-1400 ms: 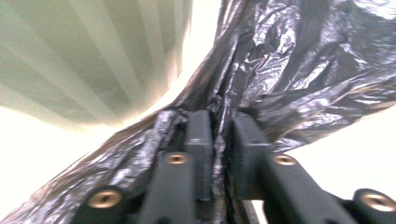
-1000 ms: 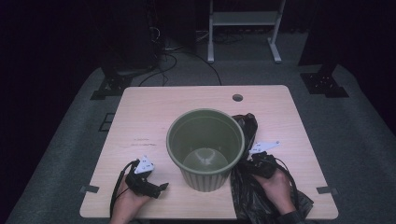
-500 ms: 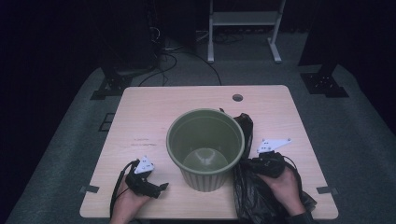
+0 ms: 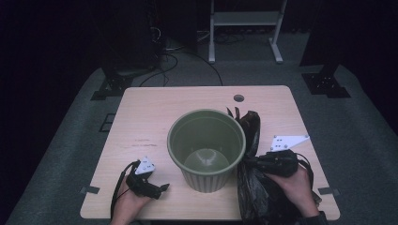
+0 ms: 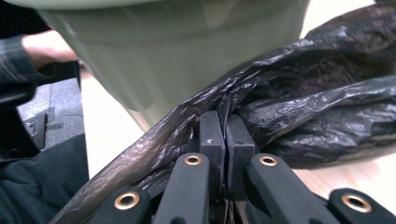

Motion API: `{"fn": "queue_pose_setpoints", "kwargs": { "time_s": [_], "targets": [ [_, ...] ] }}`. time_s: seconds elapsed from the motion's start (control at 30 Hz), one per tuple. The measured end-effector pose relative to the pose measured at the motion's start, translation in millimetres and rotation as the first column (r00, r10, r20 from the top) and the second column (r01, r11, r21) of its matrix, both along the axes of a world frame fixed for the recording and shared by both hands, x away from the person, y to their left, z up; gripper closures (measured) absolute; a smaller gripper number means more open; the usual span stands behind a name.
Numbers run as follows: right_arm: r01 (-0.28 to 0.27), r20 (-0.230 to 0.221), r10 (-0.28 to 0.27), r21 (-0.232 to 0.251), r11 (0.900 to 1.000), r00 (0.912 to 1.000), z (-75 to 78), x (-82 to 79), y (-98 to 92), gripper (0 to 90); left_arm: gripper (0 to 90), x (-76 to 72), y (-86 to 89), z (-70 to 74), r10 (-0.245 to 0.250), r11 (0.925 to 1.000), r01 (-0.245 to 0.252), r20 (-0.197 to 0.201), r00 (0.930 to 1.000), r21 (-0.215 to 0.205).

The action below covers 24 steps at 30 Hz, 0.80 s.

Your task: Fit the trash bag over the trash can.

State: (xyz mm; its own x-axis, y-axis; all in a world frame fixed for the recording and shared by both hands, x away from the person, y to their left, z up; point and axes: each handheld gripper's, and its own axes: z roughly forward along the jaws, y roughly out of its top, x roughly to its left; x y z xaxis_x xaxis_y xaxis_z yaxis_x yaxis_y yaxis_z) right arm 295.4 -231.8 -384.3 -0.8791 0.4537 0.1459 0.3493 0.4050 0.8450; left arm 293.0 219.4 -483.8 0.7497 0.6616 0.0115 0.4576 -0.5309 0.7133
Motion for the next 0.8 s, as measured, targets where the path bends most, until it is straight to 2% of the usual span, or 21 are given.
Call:
{"fn": "queue_pose_setpoints", "kwargs": {
  "time_s": [0.37, 0.8],
  "targets": [
    [-0.088, 0.049, 0.085, 0.076, 0.993, 0.9952, 35.9, -12.3, -7.2, 88.1, 0.0, -0.1, 0.1, 0.1, -0.001, 1.0, 0.001, -0.001, 1.0, 0.001],
    [-0.17, 0.102, 0.155, 0.162, 0.972, 0.9827, 67.0, -15.4, -12.0, 88.2, 0.0, 0.0, 0.1, 0.0, -0.001, 1.0, 0.001, -0.001, 1.0, 0.001]
  ]
}}
